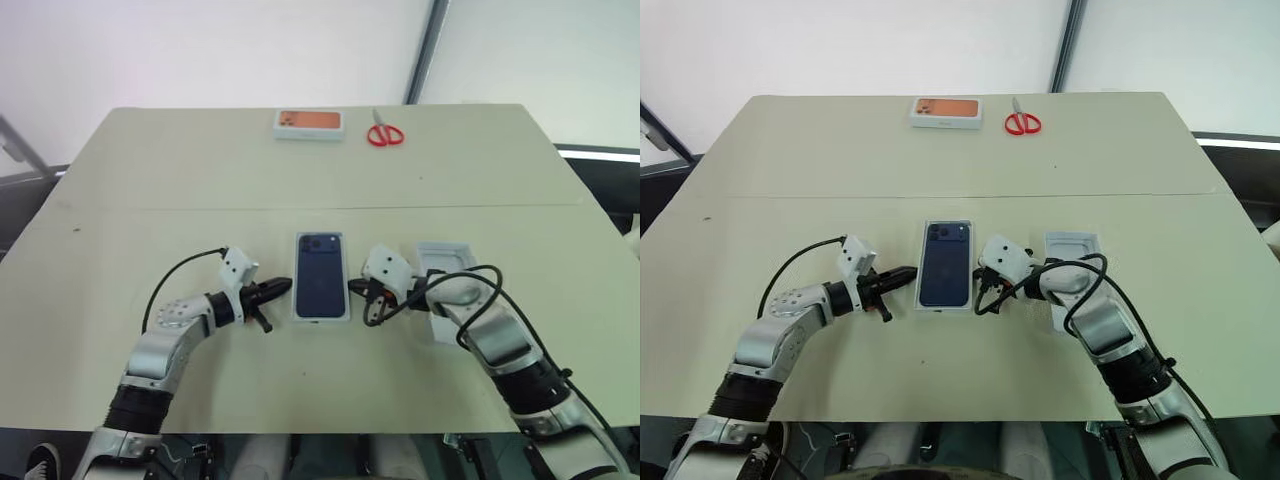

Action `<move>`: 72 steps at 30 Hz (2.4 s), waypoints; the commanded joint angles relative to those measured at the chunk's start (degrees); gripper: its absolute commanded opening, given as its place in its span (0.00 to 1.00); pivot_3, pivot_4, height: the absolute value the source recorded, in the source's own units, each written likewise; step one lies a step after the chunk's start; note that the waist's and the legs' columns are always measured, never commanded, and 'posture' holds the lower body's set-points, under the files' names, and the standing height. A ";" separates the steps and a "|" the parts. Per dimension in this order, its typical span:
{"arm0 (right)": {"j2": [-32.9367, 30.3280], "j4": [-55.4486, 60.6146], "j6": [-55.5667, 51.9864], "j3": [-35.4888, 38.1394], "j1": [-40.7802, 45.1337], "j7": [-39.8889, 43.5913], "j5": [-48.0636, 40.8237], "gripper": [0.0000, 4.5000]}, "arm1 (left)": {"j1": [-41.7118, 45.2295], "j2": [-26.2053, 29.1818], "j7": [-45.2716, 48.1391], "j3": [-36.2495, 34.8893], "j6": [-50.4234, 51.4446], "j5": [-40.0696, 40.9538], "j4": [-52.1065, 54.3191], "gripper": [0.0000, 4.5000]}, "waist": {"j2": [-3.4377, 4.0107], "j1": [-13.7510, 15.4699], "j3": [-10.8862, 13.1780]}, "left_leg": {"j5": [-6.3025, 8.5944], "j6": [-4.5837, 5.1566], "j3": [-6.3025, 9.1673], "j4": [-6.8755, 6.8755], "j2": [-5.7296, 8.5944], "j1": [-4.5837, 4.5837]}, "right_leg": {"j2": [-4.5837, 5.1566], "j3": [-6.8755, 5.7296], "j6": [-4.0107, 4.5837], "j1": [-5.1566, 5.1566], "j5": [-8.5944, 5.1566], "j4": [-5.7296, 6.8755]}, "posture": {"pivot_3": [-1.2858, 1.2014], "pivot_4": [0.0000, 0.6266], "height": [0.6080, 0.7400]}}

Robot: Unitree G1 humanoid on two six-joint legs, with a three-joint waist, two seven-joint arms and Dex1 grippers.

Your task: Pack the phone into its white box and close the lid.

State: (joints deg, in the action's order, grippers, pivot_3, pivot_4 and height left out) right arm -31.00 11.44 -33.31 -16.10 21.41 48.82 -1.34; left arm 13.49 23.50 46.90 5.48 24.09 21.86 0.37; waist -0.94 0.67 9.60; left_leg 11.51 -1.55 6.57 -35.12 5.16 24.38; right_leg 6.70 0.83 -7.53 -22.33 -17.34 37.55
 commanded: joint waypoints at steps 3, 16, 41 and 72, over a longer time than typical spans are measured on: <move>-3.19 9.17 -4.02 3.36 -3.90 0.49 -2.82 0.00 | 1.14 -3.79 2.35 6.43 1.81 -0.40 1.65 0.01 | 0.00 0.30 0.00 | 0.00 0.00 0.02 -0.04 0.02 0.00 | 0.03 -0.02 0.00 0.02 0.00 -0.02 | 0.52 0.24 1.00; -10.91 17.55 -9.33 12.33 -14.95 -0.61 -6.30 0.00 | 3.34 -12.74 1.60 8.28 4.61 -0.72 -1.44 0.01 | 0.02 1.72 -0.02 | 0.06 0.12 0.05 -0.14 0.05 0.01 | 0.06 -0.15 -0.01 0.25 0.00 -0.38 | 0.52 0.24 1.00; -15.67 15.22 -6.63 14.83 -15.45 0.27 -9.11 0.00 | 2.74 -9.28 2.52 4.45 4.42 -0.46 0.16 0.01 | 0.02 1.40 -0.01 | 0.07 0.14 0.03 -0.15 0.01 0.00 | 0.04 -0.15 -0.02 0.44 0.00 -0.41 | 0.52 0.24 1.00; -7.87 26.91 -55.33 27.94 -5.28 -18.50 -19.76 0.99 | 4.70 8.70 22.35 -7.15 -12.25 4.98 -2.36 1.00 | 0.08 1.25 0.07 | 0.07 0.13 0.01 0.02 -0.09 0.19 | 0.09 -0.04 0.02 0.04 0.01 -0.35 | 0.52 0.24 1.00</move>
State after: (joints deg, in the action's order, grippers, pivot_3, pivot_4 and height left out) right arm -39.72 34.28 -84.45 10.03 15.84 32.17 -20.56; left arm 18.18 31.91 68.04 -0.53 14.08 25.77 -3.89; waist -0.87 1.92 9.67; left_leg 11.57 -1.43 6.58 -35.10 5.06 24.57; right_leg 6.79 0.79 -7.51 -22.30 -17.32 37.21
